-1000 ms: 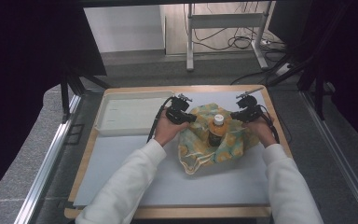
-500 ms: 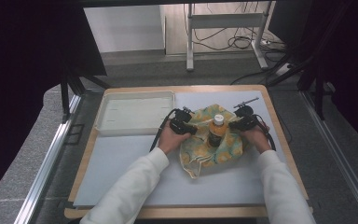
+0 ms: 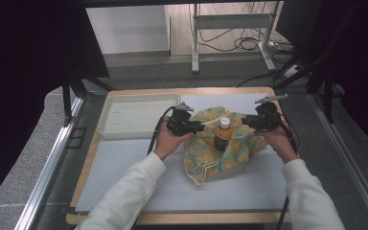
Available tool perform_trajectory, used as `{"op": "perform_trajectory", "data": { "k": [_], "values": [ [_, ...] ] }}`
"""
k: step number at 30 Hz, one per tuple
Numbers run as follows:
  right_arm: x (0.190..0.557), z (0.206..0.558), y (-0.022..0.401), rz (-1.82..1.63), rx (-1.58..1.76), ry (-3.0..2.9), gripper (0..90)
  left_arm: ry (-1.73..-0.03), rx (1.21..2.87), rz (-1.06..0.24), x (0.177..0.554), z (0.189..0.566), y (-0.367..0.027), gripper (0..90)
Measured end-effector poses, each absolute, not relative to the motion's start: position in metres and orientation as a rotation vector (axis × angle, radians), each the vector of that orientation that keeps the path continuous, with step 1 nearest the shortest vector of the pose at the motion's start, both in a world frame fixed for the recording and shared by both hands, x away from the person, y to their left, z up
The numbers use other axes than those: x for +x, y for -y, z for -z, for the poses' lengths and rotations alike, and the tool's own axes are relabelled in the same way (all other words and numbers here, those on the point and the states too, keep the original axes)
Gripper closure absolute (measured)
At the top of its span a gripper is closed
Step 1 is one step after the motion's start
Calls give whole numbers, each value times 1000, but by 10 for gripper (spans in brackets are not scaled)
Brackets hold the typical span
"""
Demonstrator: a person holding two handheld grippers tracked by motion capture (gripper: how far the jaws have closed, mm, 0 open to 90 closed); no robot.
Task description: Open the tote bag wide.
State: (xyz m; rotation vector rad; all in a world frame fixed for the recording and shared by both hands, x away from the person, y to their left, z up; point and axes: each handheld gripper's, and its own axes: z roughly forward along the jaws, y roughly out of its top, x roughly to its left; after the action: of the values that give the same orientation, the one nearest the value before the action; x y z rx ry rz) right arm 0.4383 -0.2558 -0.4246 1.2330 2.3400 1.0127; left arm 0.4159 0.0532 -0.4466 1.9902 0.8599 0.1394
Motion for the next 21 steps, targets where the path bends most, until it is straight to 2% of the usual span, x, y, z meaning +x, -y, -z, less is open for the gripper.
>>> {"op": "perform_trajectory", "data": {
  "k": [3, 7, 14, 21],
  "values": [
    [431, 426, 249, -999, 1234, -2387, 825, -817, 1987, -129, 407, 438, -52, 864],
    [429, 440, 237, -936, 1268, -2424, 846, -807, 2041, -135, 405, 444, -36, 879],
    [418, 477, 232, -849, 1309, -2499, 855, -927, 2101, -94, 441, 483, -12, 880],
    [386, 490, 253, -836, 1280, -2544, 867, -987, 2111, -70, 464, 499, -9, 886]
  ]
}}
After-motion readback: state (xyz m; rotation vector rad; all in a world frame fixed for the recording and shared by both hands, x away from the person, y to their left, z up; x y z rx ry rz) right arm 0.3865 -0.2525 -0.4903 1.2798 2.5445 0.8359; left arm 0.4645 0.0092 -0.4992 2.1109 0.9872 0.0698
